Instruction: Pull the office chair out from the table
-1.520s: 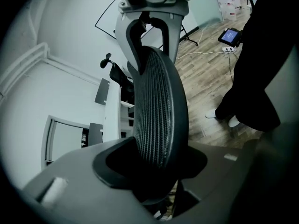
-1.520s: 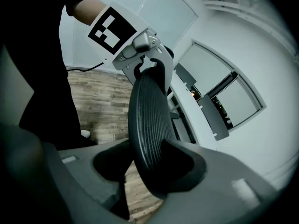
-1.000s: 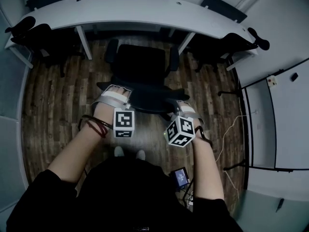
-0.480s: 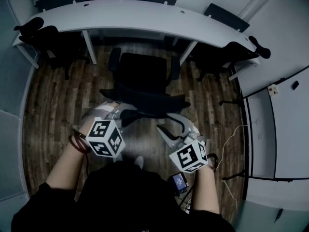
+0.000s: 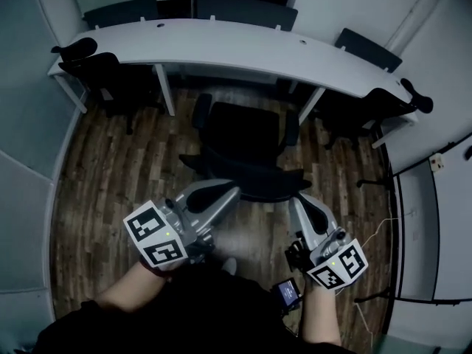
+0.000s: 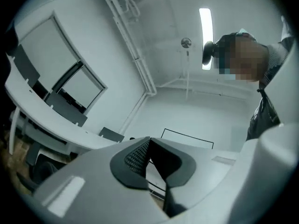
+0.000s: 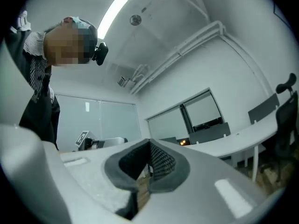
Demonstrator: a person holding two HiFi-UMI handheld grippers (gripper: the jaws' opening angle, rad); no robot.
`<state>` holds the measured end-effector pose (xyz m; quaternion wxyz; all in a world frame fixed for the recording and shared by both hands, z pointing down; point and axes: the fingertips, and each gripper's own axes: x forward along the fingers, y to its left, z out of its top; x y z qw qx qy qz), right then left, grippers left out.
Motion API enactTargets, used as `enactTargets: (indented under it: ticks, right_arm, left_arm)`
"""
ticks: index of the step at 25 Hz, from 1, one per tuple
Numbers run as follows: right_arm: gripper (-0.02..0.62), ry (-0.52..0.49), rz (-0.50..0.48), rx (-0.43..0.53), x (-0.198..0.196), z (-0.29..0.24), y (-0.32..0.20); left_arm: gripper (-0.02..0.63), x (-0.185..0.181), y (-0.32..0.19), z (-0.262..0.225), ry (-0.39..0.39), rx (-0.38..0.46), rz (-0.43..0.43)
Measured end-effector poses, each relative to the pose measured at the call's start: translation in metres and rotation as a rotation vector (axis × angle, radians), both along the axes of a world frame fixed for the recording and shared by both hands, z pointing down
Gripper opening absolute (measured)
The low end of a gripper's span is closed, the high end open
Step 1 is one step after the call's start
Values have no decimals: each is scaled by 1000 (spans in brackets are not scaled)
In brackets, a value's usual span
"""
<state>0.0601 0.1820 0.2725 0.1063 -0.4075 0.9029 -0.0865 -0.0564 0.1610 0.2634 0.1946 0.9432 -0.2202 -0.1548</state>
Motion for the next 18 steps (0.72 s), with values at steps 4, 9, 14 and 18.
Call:
enactTargets:
  ticks: [4, 9, 14, 18]
  right_arm:
    - [0, -19, -19, 28, -5, -15, 4]
    - [0, -49, -69, 83, -21, -35, 5]
    - [0, -51, -93, 104, -33, -44, 6]
    - [0, -35, -99, 107, -36, -49, 8]
  left_arm:
    - [6, -9, 4, -24, 16, 39, 3]
    - [6, -17, 20, -57, 25, 113, 34]
    - [6, -26, 26, -72, 33, 135, 43]
    - [5, -27, 28, -77, 28, 149, 57]
